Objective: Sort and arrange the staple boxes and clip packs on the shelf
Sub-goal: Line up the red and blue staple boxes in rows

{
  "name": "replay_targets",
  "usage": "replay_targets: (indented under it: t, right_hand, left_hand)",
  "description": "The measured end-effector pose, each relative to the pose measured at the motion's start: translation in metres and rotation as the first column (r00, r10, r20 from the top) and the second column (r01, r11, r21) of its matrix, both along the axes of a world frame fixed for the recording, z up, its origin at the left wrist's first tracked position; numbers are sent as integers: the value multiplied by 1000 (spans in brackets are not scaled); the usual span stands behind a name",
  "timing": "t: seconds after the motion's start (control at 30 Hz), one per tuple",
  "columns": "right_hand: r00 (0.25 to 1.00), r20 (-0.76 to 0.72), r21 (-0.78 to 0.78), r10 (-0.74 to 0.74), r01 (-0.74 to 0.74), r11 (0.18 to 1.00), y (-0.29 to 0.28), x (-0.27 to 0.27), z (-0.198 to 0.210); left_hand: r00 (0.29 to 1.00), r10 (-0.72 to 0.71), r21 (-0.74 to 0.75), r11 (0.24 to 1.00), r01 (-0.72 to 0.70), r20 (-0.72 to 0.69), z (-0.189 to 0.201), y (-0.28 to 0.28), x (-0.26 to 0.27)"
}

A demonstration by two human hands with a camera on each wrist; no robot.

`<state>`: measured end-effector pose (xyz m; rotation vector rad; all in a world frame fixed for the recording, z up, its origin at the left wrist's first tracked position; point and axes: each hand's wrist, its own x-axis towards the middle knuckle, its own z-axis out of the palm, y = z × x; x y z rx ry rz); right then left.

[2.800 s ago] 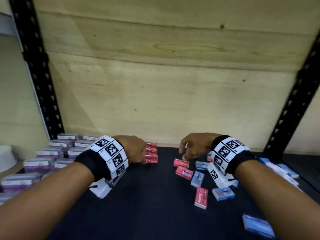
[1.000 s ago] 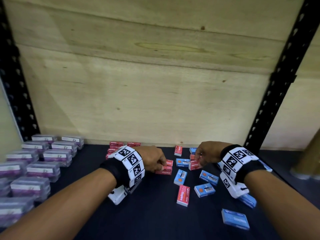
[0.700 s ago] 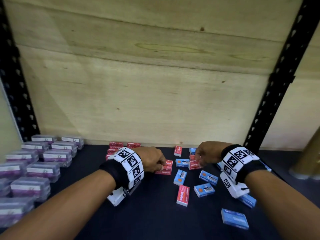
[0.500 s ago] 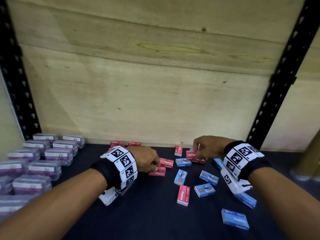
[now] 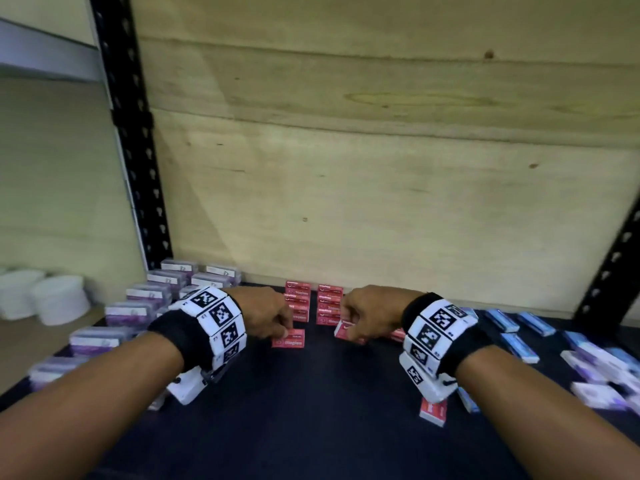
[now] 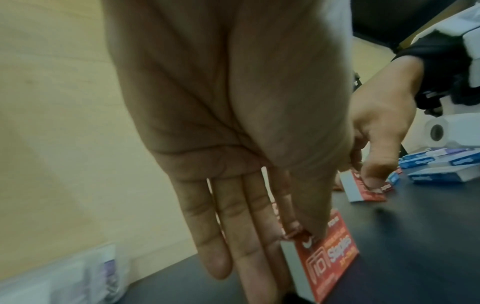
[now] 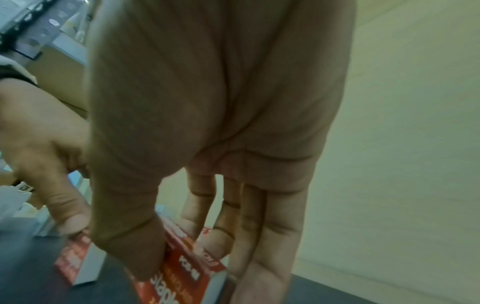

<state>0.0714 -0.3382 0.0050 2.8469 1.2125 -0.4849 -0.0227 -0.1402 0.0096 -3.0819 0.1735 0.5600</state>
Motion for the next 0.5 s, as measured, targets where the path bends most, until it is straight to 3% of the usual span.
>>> replay_targets:
  t: [0.27, 0.5]
  right_hand:
    - [1000, -20, -9, 19, -20, 1000, 15, -9, -6]
    - [995, -69, -57, -67, 63, 996, 2, -8, 2]
  left_hand:
    - [990, 132, -121, 983, -138, -56, -6, 20, -2]
    - [993, 114, -47, 992, -116, -35, -5, 10, 5]
